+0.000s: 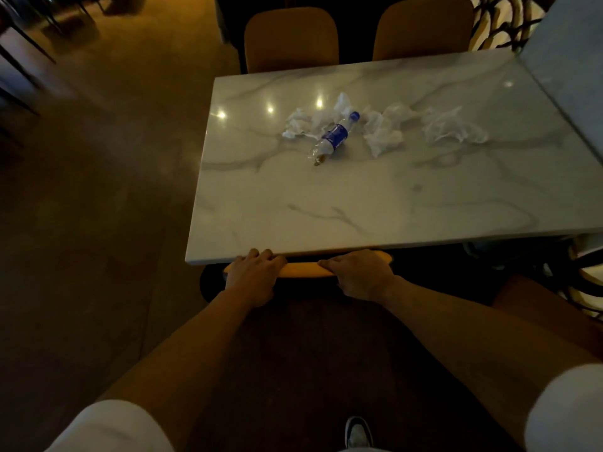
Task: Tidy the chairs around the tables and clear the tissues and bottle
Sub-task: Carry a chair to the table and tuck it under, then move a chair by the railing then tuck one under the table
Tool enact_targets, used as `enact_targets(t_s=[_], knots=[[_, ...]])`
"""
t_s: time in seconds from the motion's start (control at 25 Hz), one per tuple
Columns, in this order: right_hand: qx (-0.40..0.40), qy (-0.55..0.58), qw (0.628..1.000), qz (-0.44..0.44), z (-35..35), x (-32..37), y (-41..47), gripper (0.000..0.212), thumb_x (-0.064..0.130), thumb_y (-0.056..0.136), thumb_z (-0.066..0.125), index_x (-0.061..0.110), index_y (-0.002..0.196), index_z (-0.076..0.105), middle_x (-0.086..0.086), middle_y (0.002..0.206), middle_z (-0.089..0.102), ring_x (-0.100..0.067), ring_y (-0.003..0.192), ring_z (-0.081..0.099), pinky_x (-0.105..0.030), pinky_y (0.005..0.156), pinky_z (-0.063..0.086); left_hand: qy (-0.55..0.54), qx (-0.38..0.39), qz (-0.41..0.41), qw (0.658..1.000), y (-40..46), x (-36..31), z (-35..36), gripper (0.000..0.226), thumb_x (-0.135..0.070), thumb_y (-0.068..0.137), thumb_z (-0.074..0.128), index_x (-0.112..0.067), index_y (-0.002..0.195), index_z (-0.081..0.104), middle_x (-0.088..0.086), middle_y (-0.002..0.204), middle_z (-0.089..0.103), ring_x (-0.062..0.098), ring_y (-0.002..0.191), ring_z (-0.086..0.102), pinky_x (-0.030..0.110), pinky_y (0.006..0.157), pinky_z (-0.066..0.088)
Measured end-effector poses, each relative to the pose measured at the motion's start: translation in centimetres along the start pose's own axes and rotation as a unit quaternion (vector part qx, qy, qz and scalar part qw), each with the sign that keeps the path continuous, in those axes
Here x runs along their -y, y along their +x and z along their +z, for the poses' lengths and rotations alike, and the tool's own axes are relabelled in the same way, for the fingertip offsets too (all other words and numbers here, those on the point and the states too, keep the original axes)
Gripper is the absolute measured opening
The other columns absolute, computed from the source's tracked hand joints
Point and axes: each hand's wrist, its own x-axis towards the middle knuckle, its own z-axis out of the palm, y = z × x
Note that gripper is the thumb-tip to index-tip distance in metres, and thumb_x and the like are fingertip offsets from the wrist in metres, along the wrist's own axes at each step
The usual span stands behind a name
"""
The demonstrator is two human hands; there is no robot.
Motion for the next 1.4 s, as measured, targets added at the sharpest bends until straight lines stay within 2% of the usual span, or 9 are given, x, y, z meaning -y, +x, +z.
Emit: enact_targets(t_s=[0.28, 0.52, 0.68, 0.84, 0.92, 1.0, 1.08, 1.2, 1.4], knots=[[0.004, -0.008, 1.0, -0.003, -0.5, -0.1, 0.1, 0.054, 0.032, 0.096, 0.047, 0.029, 0.149, 0.039, 0.004, 0.131, 0.064, -0.022, 0.097, 0.066, -0.032, 0.059, 0.045, 0.012, 0.011, -0.004, 1.0, 0.3, 0.0, -0.1, 0.065, -0.027, 0.082, 0.07, -0.03, 0.139, 0.039, 0.004, 0.129, 0.051, 0.032, 0.118, 0.048, 0.053, 0.093, 0.046], [0.015, -0.015, 1.0, -0.005, -0.2, -0.5, 0.2, 0.054, 0.031, 0.096, 0.047, 0.028, 0.15, 0.038, 0.002, 0.124, 0.066, -0.024, 0.092, 0.066, -0.036, 0.062, 0.053, 0.014, 0.017, -0.002, 1.0, 0.4, 0.0, -0.4, 0.065, -0.026, 0.084, 0.069, -0.029, 0.141, 0.037, 0.005, 0.129, 0.05, 0.033, 0.118, 0.047, 0.055, 0.092, 0.044], [0.011, 0.022, 1.0, 0.004, 0.0, -0.5, 0.3, 0.058, 0.035, 0.088, 0.055, 0.029, 0.145, 0.044, 0.001, 0.118, 0.067, -0.025, 0.094, 0.066, -0.04, 0.066, 0.056, 0.017, 0.003, -0.012, 1.0, 0.4, -0.3, -0.1, 0.064, -0.026, 0.084, 0.069, -0.029, 0.14, 0.038, 0.004, 0.127, 0.052, 0.032, 0.116, 0.049, 0.053, 0.091, 0.046], [-0.002, 0.063, 0.998, 0.031, -0.3, -0.2, -0.1, 0.052, 0.04, 0.08, 0.062, 0.031, 0.13, 0.054, 0.0, 0.103, 0.068, -0.026, 0.085, 0.066, -0.041, 0.065, 0.057, 0.018, 0.008, -0.066, 0.998, -0.1, -1.3, 0.3, 0.057, -0.026, 0.087, 0.066, -0.028, 0.137, 0.04, 0.005, 0.124, 0.056, 0.032, 0.114, 0.053, 0.055, 0.093, 0.045], [0.027, 0.077, 0.996, 0.043, -0.5, 0.1, -0.1, 0.06, 0.043, 0.081, 0.065, 0.028, 0.136, 0.047, -0.002, 0.112, 0.066, -0.028, 0.096, 0.065, -0.046, 0.078, 0.056, 0.003, 0.036, -0.119, 0.992, -0.6, -2.2, 0.0, 0.058, -0.031, 0.085, 0.07, -0.025, 0.136, 0.041, 0.008, 0.127, 0.056, 0.034, 0.119, 0.052, 0.056, 0.099, 0.042], [0.075, 0.073, 0.993, 0.055, -1.0, 0.4, -0.5, 0.087, 0.052, 0.08, 0.071, 0.022, 0.15, 0.028, -0.006, 0.127, 0.06, -0.032, 0.114, 0.059, -0.056, 0.103, 0.041, -0.032, 0.038, -0.154, 0.987, -1.5, -3.4, -0.3, 0.064, -0.038, 0.083, 0.073, -0.02, 0.136, 0.042, 0.01, 0.132, 0.053, 0.035, 0.125, 0.049, 0.058, 0.106, 0.036], [0.073, 0.078, 0.991, 0.082, -1.5, 0.9, -1.4, 0.108, 0.06, 0.075, 0.074, 0.019, 0.154, 0.013, -0.01, 0.136, 0.055, -0.036, 0.124, 0.053, -0.062, 0.112, 0.025, -0.077, 0.002, -0.156, 0.985, -2.9, -4.2, -0.5, 0.066, -0.045, 0.086, 0.069, -0.017, 0.14, 0.042, 0.011, 0.138, 0.051, 0.035, 0.131, 0.044, 0.057, 0.111, 0.031], [0.016, 0.068, 0.991, 0.118, -1.3, 1.8, -4.6, 0.097, 0.061, 0.084, 0.063, 0.017, 0.154, 0.011, -0.014, 0.145, 0.045, -0.037, 0.134, 0.041, -0.065, 0.114, 0.018, -0.1, -0.059, -0.15, 0.982, -5.6, -5.7, -0.7, 0.062, -0.041, 0.093, 0.059, -0.012, 0.144, 0.038, 0.015, 0.145, 0.045, 0.036, 0.135, 0.041, 0.053, 0.109, 0.037], [0.043, 0.123, 0.976, 0.172, -2.0, 2.3, -11.6, 0.075, 0.057, 0.098, 0.041, 0.021, 0.156, 0.01, -0.011, 0.163, 0.01, -0.038, 0.149, 0.008, -0.066, 0.117, 0.006, -0.164, -0.046, -0.116, 0.979, -9.1, -10.0, -1.5, 0.056, -0.035, 0.098, 0.054, -0.012, 0.147, 0.037, 0.014, 0.148, 0.038, 0.036, 0.132, 0.043, 0.049, 0.1, 0.047]])
